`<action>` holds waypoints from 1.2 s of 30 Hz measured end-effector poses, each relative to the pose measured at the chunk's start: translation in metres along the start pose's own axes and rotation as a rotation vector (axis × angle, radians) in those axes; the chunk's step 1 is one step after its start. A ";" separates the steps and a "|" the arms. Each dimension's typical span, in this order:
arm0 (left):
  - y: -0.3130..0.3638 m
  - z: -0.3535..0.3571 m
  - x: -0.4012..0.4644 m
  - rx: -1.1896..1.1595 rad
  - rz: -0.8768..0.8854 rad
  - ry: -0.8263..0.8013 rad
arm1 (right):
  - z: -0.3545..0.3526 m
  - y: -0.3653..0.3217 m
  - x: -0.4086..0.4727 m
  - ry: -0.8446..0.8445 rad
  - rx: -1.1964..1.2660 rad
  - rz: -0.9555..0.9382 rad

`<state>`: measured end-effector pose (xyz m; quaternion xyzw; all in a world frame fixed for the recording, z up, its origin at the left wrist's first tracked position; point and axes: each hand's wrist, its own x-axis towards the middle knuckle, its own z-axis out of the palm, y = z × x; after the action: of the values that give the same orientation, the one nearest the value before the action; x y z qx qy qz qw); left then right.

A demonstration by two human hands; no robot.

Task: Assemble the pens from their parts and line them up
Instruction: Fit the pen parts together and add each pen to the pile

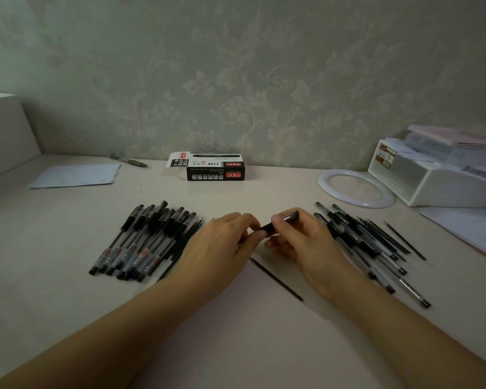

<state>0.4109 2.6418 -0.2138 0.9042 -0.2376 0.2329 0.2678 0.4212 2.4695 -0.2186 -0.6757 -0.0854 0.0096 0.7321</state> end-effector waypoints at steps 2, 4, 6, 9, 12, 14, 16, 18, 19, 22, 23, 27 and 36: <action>0.002 -0.001 0.000 0.051 0.011 0.001 | -0.002 0.001 0.001 0.047 -0.100 -0.027; 0.004 -0.001 0.000 0.086 0.001 -0.020 | -0.004 0.001 0.001 0.058 -0.113 -0.034; 0.004 -0.001 -0.001 0.079 -0.014 -0.053 | -0.006 0.000 0.000 0.020 -0.100 -0.036; 0.006 -0.003 0.000 0.028 0.011 -0.097 | -0.004 -0.002 -0.001 -0.059 -0.099 -0.052; 0.005 -0.005 0.000 0.134 0.022 -0.112 | -0.001 -0.002 -0.003 -0.093 -0.145 -0.085; 0.003 -0.006 0.000 0.228 0.028 -0.097 | -0.001 -0.001 -0.003 -0.106 -0.157 -0.097; 0.003 -0.006 0.000 0.278 0.031 -0.085 | -0.002 -0.001 -0.003 -0.123 -0.155 -0.100; 0.002 -0.006 -0.001 0.291 0.033 -0.070 | -0.002 -0.001 -0.003 -0.132 -0.160 -0.101; 0.002 -0.006 -0.001 0.290 0.032 -0.063 | -0.002 -0.001 -0.003 -0.135 -0.163 -0.104; 0.002 -0.003 -0.001 0.292 0.031 -0.041 | -0.002 -0.002 -0.003 -0.139 -0.162 -0.110; 0.002 -0.002 -0.001 0.299 0.025 -0.029 | -0.002 -0.003 -0.003 -0.135 -0.161 -0.115; -0.006 -0.007 0.002 0.338 -0.073 0.044 | -0.005 -0.005 -0.002 -0.041 -0.137 -0.166; 0.001 -0.004 -0.001 0.213 -0.031 -0.022 | -0.019 0.003 0.002 0.184 -0.700 -0.291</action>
<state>0.4087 2.6437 -0.2111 0.9336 -0.2003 0.2429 0.1710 0.4266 2.4509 -0.2228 -0.8636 -0.1123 -0.1845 0.4555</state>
